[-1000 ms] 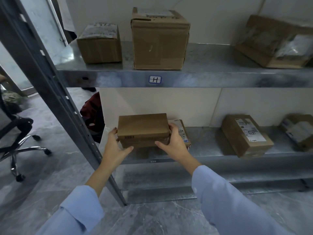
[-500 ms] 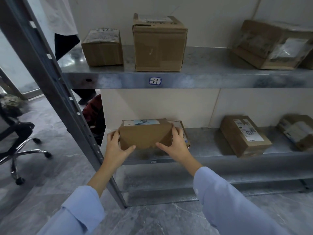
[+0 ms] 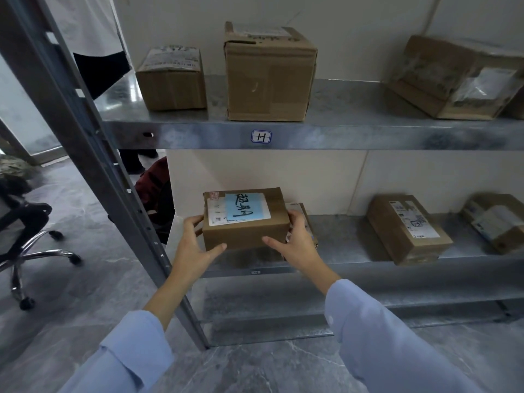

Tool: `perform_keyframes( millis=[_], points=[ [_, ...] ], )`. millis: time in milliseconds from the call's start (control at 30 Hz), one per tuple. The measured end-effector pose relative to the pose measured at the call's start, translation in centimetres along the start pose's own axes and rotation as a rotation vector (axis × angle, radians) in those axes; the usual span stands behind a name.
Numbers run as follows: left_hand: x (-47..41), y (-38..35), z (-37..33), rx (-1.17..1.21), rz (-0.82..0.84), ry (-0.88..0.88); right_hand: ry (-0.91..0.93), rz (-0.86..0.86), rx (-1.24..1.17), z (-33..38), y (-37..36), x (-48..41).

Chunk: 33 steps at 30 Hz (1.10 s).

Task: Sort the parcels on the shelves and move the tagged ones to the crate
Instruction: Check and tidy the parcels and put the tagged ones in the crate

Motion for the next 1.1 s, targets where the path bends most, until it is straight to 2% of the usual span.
perform_keyframes(
  millis=[267, 400, 533, 700, 967, 1100],
  points=[
    [-0.3, 0.3, -0.6, -0.066, 0.092, -0.045, 0.011, -0.083, 0.140, 0.5, 0.4, -1.0],
    [-0.7, 1.2, -0.9, -0.022, 0.174, -0.056, 0.005, -0.095, 0.173, 0.6, 1.4, -1.2],
    [-1.4, 1.9, -1.3, -0.013, 0.252, -0.083, 0.012, -0.071, 0.120, 0.6, 2.4, -1.2],
    [-2.1, 1.8, -1.6, 0.106, 0.377, -0.078, 0.020, -0.054, 0.041, 0.6, 4.1, -1.4],
    [-3.0, 1.6, -2.9, 0.182, 0.358, -0.118, 0.057, -0.040, 0.011, 1.2, 5.6, -1.4],
    [-3.8, 2.1, -3.1, 0.076, 0.353, -0.126, 0.081, 0.001, 0.012, 1.6, 6.3, -1.1]
  ],
)
Point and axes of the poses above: each hand's wrist, its own x-axis away from the middle knuckle, its own y-axis out of the back of the hand, z = x × y, the point moved 3 cm from there along -x, towards the middle knuckle, and after that the axes turned 4 degrees about -x, right-handed, at the moved point
